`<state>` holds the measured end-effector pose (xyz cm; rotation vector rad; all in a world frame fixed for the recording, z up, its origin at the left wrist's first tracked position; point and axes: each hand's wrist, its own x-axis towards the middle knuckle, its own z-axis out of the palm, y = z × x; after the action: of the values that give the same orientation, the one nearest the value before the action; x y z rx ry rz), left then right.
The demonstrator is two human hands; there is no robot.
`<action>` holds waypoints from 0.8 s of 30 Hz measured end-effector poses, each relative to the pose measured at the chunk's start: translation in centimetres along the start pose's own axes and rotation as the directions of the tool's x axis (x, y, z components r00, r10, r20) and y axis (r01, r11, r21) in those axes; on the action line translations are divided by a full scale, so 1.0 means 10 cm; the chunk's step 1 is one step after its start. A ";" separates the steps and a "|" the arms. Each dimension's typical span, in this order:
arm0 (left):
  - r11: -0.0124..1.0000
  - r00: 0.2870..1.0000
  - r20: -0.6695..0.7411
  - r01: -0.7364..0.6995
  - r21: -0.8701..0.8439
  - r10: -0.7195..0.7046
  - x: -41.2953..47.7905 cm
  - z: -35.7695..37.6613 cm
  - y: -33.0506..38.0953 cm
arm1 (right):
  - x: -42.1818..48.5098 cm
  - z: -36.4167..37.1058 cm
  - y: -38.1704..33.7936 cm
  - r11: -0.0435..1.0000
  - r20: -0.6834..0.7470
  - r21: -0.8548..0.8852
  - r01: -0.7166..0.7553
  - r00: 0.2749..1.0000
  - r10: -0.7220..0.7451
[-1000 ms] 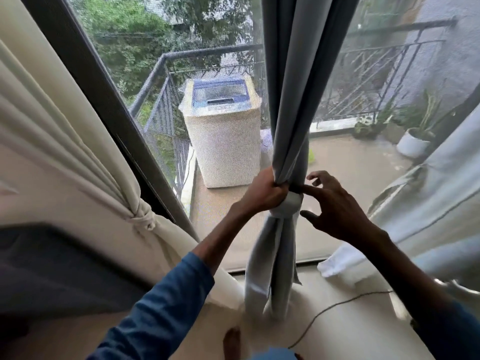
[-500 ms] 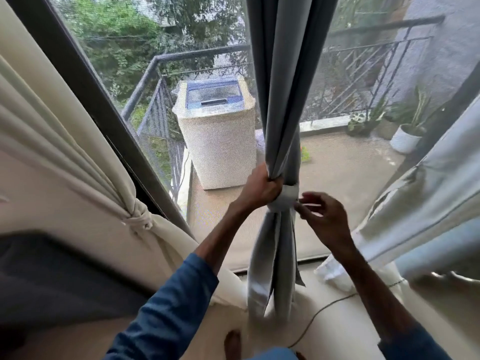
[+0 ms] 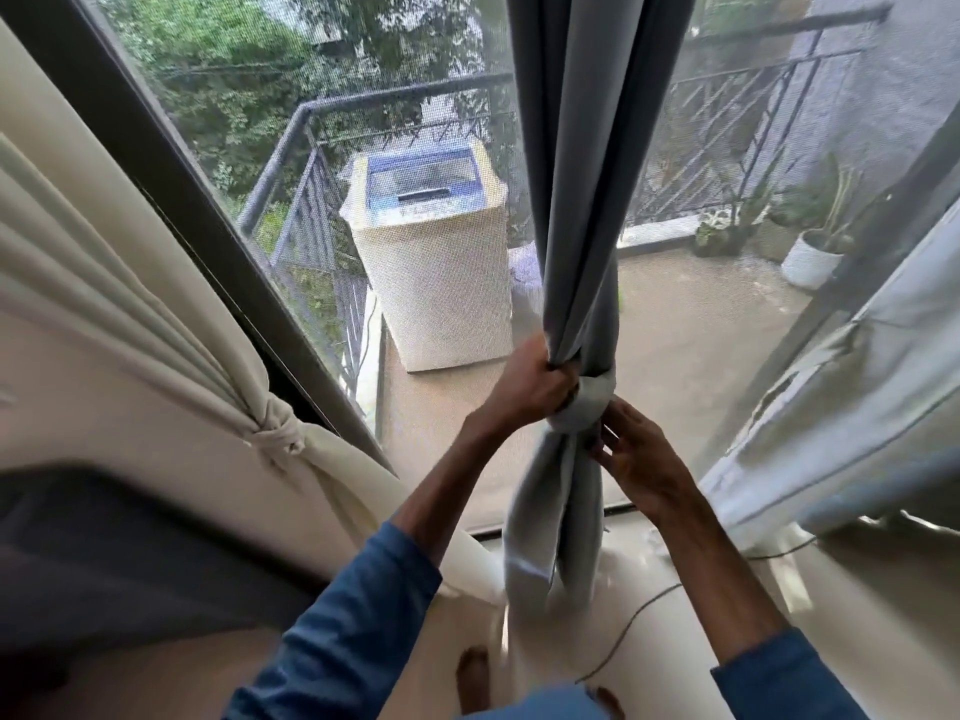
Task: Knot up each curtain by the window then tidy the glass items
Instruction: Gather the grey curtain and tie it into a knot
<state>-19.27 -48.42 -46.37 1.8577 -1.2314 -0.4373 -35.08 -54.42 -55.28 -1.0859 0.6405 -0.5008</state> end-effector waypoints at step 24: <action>0.979 0.990 0.059 -0.114 -0.171 0.126 -0.03 0.04 -0.09 | 0.21 0.06 0.12 0.973 -0.305 0.223 -0.063 0.943 0.131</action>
<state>-19.12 -48.18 -47.37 1.6296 -1.3042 -0.5255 -33.09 -54.97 -56.65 -0.7738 0.8999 -0.6494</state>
